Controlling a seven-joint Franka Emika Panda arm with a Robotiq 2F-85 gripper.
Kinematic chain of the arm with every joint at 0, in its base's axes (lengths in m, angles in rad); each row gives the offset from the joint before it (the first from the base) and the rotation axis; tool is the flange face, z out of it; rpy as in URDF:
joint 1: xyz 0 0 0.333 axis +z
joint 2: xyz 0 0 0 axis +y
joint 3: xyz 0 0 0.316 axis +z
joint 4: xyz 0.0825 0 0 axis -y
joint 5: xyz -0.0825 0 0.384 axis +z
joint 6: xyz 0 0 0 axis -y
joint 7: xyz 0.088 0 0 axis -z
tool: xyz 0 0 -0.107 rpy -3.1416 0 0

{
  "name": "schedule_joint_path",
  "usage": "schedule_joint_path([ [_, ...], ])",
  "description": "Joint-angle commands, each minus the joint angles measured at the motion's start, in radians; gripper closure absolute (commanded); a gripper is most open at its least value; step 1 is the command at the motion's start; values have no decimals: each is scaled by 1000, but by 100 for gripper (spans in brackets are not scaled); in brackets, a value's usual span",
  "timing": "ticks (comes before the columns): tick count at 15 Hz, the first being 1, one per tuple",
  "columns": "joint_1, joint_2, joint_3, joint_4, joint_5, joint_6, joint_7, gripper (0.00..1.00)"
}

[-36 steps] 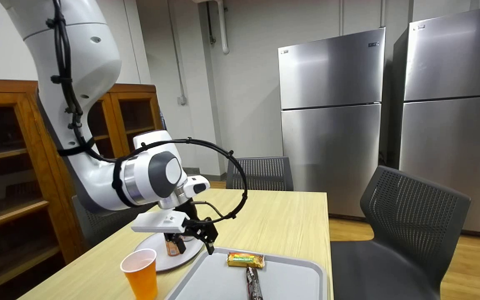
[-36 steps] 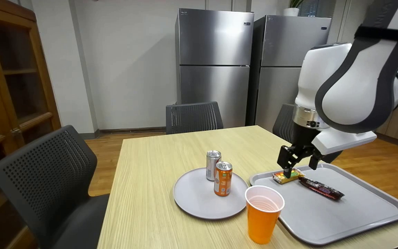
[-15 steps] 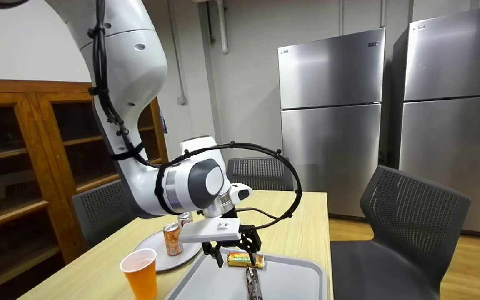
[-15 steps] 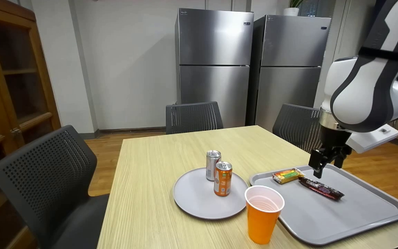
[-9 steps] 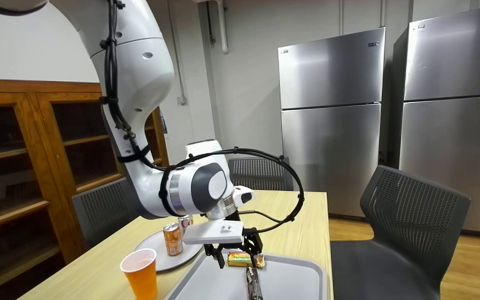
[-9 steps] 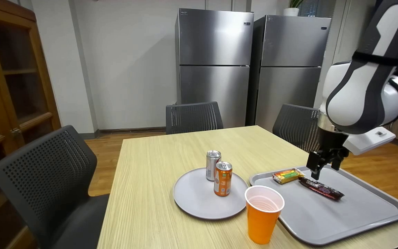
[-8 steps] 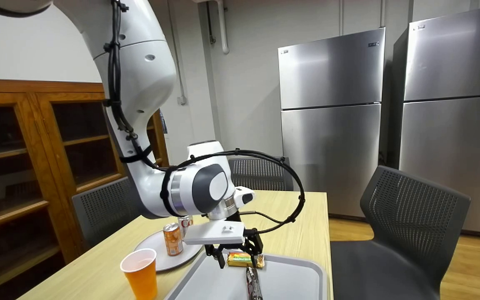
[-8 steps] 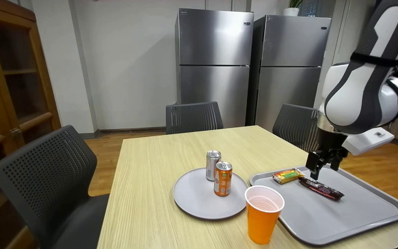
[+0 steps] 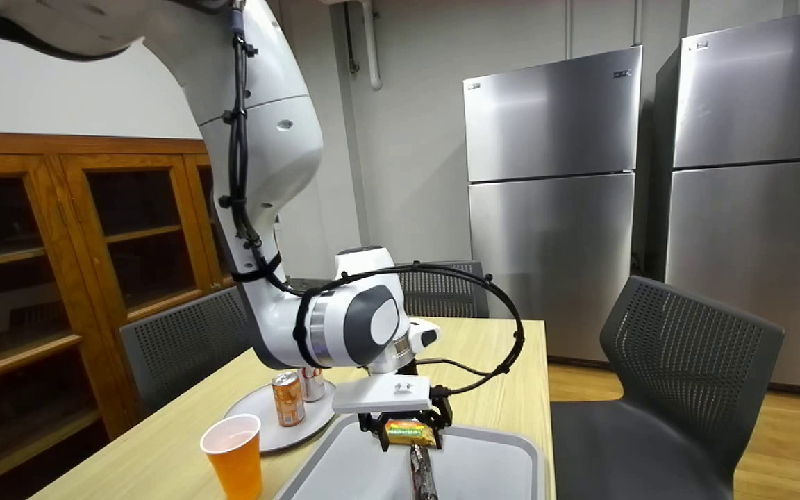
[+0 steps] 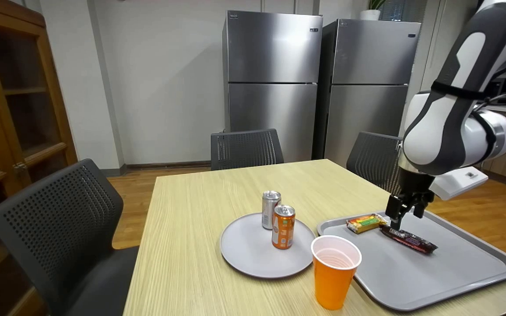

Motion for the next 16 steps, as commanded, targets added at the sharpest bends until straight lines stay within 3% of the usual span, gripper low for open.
schedule_joint_path([
  [1, -34, 58, 31, 59, 7, 4, -51, 0],
  [16, -30, 208, 40, 167, 4, 36, -45, 0],
])
